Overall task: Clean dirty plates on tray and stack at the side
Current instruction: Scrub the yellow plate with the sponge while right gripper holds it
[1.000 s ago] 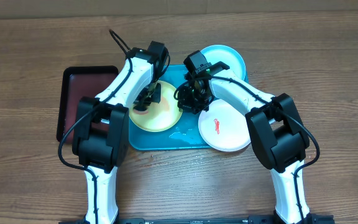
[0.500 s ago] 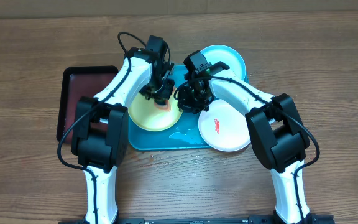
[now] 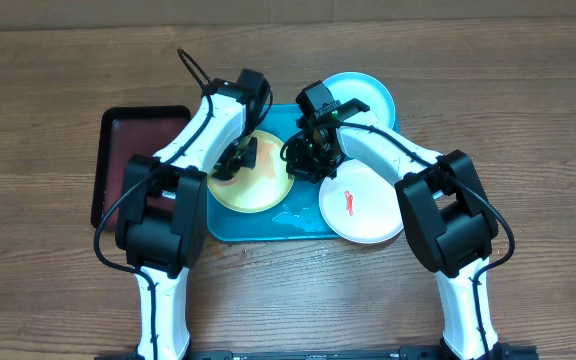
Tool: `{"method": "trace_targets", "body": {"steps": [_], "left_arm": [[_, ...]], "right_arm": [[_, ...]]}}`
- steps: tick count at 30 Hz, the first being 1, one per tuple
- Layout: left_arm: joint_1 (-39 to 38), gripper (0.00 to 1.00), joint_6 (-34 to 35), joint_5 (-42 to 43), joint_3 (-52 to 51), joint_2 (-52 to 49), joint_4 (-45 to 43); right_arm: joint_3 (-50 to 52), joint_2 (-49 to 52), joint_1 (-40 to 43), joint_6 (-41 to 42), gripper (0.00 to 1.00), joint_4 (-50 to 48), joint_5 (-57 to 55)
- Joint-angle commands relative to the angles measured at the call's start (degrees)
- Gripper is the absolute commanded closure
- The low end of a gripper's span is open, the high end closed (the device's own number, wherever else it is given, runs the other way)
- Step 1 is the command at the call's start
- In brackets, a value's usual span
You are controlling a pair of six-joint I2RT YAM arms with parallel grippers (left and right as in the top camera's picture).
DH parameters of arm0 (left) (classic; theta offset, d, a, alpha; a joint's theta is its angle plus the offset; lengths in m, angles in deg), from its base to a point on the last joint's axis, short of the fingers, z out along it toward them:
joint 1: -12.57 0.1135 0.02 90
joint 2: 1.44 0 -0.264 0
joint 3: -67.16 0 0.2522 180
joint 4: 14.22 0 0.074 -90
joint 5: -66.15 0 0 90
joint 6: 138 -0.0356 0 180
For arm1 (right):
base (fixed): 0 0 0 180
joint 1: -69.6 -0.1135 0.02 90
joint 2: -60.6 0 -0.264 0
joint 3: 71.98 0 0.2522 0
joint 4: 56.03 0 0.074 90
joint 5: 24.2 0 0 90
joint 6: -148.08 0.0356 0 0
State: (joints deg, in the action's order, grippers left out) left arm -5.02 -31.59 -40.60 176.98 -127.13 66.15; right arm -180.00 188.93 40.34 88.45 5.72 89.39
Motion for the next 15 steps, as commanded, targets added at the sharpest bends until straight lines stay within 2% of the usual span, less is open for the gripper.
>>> {"method": "trace_targets", "body": {"steps": [1, 3, 9, 11, 15], "left_arm": [[0.28, 0.96, 2.86, -1.68, -0.83, -0.59, 3.50], [0.28, 0.96, 0.76, 3.06, -0.83, -0.59, 5.64], [0.28, 0.96, -17.77, 29.35, -0.83, -0.59, 4.55], [0.28, 0.96, -20.20, 31.80, -0.83, -0.59, 1.36], [0.31, 0.96, -20.09, 31.58, -0.83, -0.59, -7.52]], "right_arm": [[0.68, 1.03, -0.24, -0.37, 0.96, 0.07, -1.05], [0.68, 1.03, -0.24, -0.37, 0.96, 0.04, -1.05], [0.68, 1.03, -0.24, -0.37, 0.96, 0.07, -1.05], [0.68, 1.03, -0.24, -0.37, 0.96, 0.07, -1.05], [0.68, 1.03, -0.24, -0.37, 0.96, 0.15, -1.05]]}}
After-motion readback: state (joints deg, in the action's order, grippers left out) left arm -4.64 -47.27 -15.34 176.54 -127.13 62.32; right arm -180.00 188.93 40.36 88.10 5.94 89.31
